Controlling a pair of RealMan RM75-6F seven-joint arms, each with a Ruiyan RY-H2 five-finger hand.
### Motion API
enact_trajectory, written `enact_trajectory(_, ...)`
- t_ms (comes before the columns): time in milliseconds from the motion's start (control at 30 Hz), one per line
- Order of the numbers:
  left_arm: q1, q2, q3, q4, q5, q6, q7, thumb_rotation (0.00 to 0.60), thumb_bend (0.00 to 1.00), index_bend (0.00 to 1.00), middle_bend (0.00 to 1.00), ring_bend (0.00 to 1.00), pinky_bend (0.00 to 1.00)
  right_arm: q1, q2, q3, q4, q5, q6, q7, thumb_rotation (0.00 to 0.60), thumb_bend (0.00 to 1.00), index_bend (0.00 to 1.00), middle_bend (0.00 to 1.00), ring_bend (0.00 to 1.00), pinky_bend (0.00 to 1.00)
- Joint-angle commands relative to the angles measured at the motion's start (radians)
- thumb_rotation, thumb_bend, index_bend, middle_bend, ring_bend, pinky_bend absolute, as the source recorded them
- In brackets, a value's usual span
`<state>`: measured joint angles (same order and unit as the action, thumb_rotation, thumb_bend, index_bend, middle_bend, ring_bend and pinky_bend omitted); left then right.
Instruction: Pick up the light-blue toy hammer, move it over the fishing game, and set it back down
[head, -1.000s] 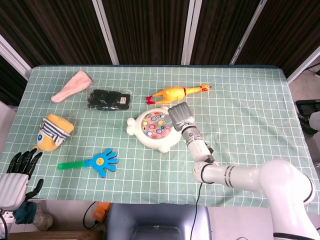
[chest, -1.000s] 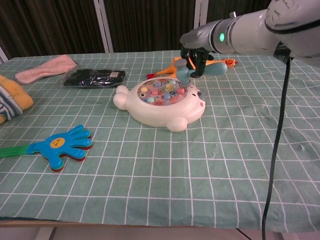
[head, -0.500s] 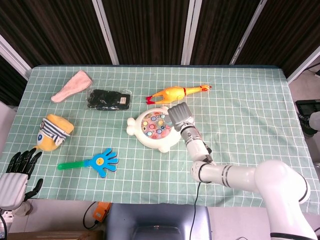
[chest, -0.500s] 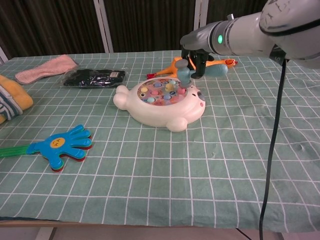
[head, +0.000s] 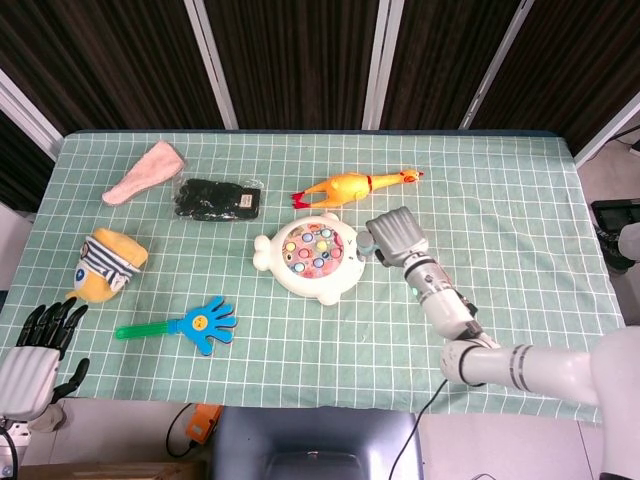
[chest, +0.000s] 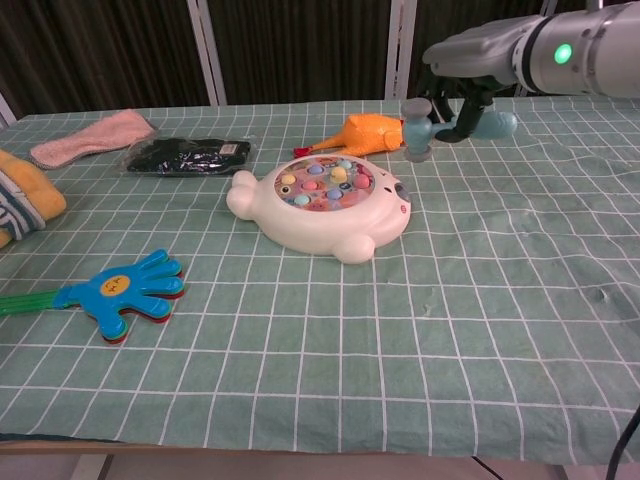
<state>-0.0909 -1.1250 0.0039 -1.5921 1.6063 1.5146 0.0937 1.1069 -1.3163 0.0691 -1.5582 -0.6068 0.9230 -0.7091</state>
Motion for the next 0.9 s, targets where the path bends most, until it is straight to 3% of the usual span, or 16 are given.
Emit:
enact_trajectory(33,0.0,-0.003,-0.001,0.0,-0.003,-0.001,0.006,0.6,0.39,0.0,0.0,0.0,0.03,-0.148,0.068,-0.069,-0.001,-0.214,0.014,0.191,0.6,0.55,1.0,0.66,0.85,1.0)
enact_trajectory(167,-0.005,-0.009,-0.004,-0.001,-0.009,-0.01,0.021,0.6,0.39,0.0,0.0,0.0,0.03,-0.233,0.05,-0.105,0.1,-0.355,0.005,0.339,0.6,0.55,1.0,0.66,0.84,1.0)
enact_trajectory(467,-0.012,-0.02,-0.002,-0.002,-0.012,-0.026,0.044,0.6,0.39,0.0,0.0,0.0,0.03,-0.35,-0.084,-0.111,0.377,-0.586,0.035,0.651,0.6,0.5,1.0,0.66,0.83,1.0)
enact_trajectory(667,-0.014,-0.018,-0.001,-0.002,-0.013,-0.029,0.041,0.6,0.39,0.0,0.0,0.0,0.03,-0.389,-0.21,-0.097,0.584,-0.655,0.031,0.801,0.6,0.46,1.0,0.66,0.82,1.0)
enact_trajectory(900,-0.014,-0.016,-0.001,-0.001,-0.014,-0.029,0.035,0.6,0.39,0.0,0.0,0.0,0.03,-0.401,-0.289,-0.072,0.711,-0.701,0.017,0.897,0.6,0.45,1.0,0.66,0.82,1.0)
